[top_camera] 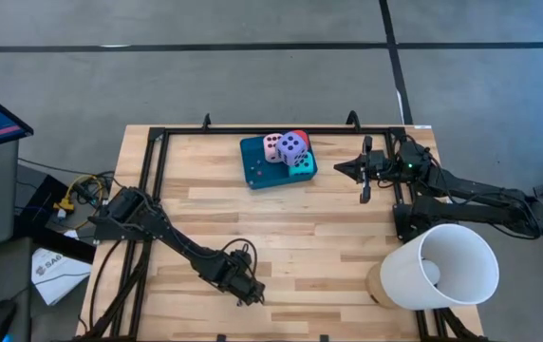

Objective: Pick & Place Dice
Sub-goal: Put the small red dice into the blue bin, then put the small blue dice into the blue bin

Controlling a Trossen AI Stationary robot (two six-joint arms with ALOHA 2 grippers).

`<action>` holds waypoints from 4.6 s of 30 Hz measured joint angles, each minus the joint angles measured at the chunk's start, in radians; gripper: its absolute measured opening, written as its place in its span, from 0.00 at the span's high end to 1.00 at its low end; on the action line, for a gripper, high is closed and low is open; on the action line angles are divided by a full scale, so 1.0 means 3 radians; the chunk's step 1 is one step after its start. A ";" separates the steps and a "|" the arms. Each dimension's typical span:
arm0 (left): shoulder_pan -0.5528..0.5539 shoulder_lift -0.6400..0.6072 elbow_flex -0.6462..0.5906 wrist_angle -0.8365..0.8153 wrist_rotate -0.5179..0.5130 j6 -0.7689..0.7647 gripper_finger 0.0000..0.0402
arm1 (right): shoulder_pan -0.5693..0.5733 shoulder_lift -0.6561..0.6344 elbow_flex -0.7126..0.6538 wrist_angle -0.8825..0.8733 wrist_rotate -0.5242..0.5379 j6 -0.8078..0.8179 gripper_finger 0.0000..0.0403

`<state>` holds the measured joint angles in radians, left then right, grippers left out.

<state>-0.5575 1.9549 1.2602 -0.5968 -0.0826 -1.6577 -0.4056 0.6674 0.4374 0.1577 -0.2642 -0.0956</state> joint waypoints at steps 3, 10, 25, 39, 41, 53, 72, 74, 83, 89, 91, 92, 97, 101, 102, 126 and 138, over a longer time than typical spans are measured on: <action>0.0000 0.0000 0.0000 -0.0007 -0.0001 0.0000 0.60 | 0.0001 0.0000 0.0000 0.0000 0.0000 0.0000 1.00; 0.0000 0.0000 0.0000 -0.0017 0.0001 -0.0001 0.61 | 0.0001 0.0000 0.0000 -0.0001 0.0000 0.0000 1.00; 0.0008 0.0071 0.0006 0.0022 0.0060 -0.0002 0.63 | 0.0000 0.0000 0.0001 -0.0001 0.0000 0.0000 1.00; 0.0009 0.0070 -0.0003 -0.0015 0.0067 -0.0002 0.85 | 0.0000 0.0000 0.0001 -0.0001 0.0000 0.0000 1.00; 0.0009 0.0072 0.0000 0.0041 0.0069 -0.0002 0.88 | 0.0000 0.0000 0.0001 0.0000 -0.0001 0.0000 1.00; 0.0010 0.0064 0.0000 0.0027 0.0070 0.0025 0.88 | 0.0000 0.0000 0.0001 -0.0001 -0.0001 0.0000 1.00; 0.0539 -0.0475 -0.0003 -0.0177 -0.0270 0.1183 0.89 | 0.0001 0.0000 0.0001 0.0003 -0.0001 0.0001 1.00; 0.0642 -0.0559 -0.0003 -0.0190 -0.0390 0.1400 0.89 | 0.0001 0.0001 0.0001 0.0000 -0.0001 0.0001 1.00; 0.1160 -0.0939 0.0000 -0.0184 -0.1012 0.2497 0.88 | 0.0001 0.0000 0.0001 0.0001 -0.0001 0.0001 1.00; 0.1475 -0.1123 0.0001 0.0094 -0.1549 0.3172 0.88 | 0.0001 0.0001 0.0001 0.0000 -0.0001 0.0001 1.00; 0.1590 -0.1127 0.0000 0.0231 -0.1579 0.3343 0.88 | 0.0001 0.0001 0.0001 0.0000 -0.0001 0.0001 1.00; 0.1637 -0.1129 0.0000 0.0281 -0.1590 0.3415 0.88 | 0.0001 0.0001 0.0001 0.0000 0.0000 0.0001 1.00; 0.1879 -0.1089 -0.0001 0.0449 -0.1598 0.3599 0.88 | 0.0001 0.0001 0.0001 0.0002 -0.0001 0.0000 1.00; 0.2018 -0.1040 -0.0120 0.0523 -0.1597 0.3593 0.88 | 0.0001 0.0001 0.0001 0.0001 -0.0001 0.0000 1.00; 0.2045 -0.1040 -0.0192 0.0599 -0.1588 0.3586 0.88 | 0.0001 0.0001 0.0001 -0.0002 -0.0001 0.0000 1.00; 0.2490 -0.1040 -0.1110 0.1700 -0.1567 0.3380 0.77 | 0.0007 0.0001 0.0001 0.0010 -0.0001 -0.0029 1.00; 0.2490 -0.1040 -0.1110 0.1699 -0.1567 0.3379 0.67 | 0.0007 0.0001 0.0001 0.0010 -0.0001 -0.0029 1.00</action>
<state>0.1894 1.6428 0.9272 -0.0872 -0.5526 -0.6441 -0.4034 0.6678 0.4377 0.1608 -0.2646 -0.1041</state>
